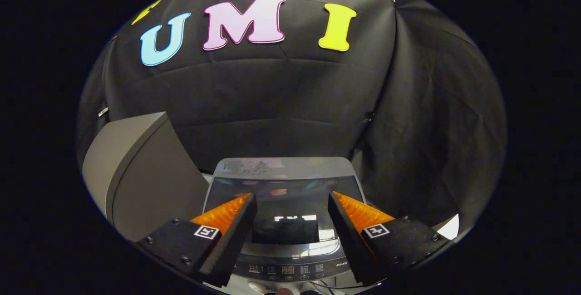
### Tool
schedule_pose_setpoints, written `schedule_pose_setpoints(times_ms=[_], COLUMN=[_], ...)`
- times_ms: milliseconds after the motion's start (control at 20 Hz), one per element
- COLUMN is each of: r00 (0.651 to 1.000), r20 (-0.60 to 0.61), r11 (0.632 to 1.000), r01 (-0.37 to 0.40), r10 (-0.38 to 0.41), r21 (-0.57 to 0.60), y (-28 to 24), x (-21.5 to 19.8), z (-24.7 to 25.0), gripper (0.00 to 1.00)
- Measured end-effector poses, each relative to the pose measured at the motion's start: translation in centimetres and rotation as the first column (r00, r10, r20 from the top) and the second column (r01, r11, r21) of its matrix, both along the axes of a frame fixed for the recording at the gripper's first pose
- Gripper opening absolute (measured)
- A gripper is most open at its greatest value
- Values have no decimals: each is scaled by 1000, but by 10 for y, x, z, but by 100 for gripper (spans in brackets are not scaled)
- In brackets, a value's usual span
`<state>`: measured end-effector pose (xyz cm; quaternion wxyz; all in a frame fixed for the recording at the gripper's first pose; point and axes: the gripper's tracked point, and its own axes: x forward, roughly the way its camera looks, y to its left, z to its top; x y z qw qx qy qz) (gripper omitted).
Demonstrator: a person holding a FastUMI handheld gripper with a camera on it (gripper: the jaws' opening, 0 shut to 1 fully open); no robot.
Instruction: Put the clothes into the washing machine and then close the washing machine lid.
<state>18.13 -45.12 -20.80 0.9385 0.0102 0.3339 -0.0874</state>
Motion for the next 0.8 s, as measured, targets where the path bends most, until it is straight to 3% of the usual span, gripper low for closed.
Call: schedule_pose_setpoints(times_ms=[400,800], r00=[999,992], r20=[-45,90], r11=[1000,995], r01=[-27,-92], r10=[26,94], r21=[-10,-28], y=[1,11], x=[-23,-39], z=[-20,24], gripper=[99,99])
